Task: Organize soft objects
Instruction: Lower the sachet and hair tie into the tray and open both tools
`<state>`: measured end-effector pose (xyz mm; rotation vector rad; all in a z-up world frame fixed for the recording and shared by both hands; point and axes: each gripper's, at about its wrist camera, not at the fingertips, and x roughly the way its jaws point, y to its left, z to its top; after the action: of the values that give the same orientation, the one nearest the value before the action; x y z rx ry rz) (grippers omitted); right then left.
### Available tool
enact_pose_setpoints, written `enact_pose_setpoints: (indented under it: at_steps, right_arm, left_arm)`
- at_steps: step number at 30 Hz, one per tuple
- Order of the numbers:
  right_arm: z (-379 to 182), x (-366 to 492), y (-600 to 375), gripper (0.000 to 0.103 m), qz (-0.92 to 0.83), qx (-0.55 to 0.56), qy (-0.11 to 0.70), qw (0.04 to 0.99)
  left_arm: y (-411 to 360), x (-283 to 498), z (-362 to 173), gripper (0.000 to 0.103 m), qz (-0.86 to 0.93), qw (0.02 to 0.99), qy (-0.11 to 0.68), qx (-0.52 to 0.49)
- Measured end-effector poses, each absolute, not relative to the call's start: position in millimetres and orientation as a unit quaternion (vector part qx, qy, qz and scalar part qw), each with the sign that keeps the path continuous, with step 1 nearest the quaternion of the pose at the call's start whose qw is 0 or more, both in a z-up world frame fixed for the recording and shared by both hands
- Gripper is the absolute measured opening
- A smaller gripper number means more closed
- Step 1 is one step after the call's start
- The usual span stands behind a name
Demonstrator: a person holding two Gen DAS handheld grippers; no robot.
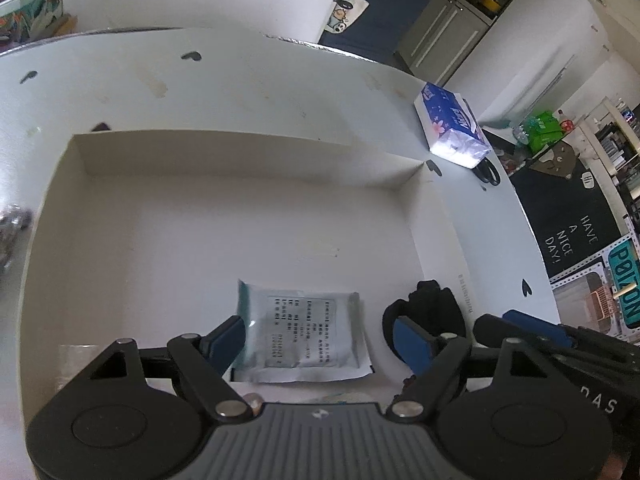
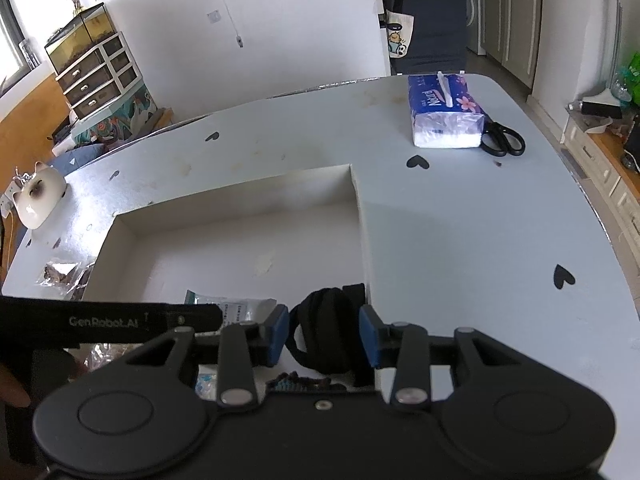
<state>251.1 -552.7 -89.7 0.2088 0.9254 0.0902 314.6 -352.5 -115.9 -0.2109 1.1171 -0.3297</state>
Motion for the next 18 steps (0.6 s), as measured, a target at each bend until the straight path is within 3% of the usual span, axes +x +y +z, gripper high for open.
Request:
enact_pose_setpoints:
  at_steps: [3,11,18]
  right_arm:
    - [-86.6,245.3,-552.8,0.045,0.04,0.1,0.441,0.891]
    - [-80.1,229.9,-556.1,0.071,0.023,0.097,0.43,0.897]
    - [-79.0,216.1,-556.2,0.08,0.013,0.093,0.427,0.9]
  left_arm:
    - [-348.2,309.9,-111.0,0.087,-0.149,0.834,0.522,-0.096]
    - [-339.3,295.6,-99.7,0.102,-0.136,0.847,0.507,-0.082]
    - [-330.1,280.7,-95.7,0.103,-0.135,0.852,0.5,-0.078]
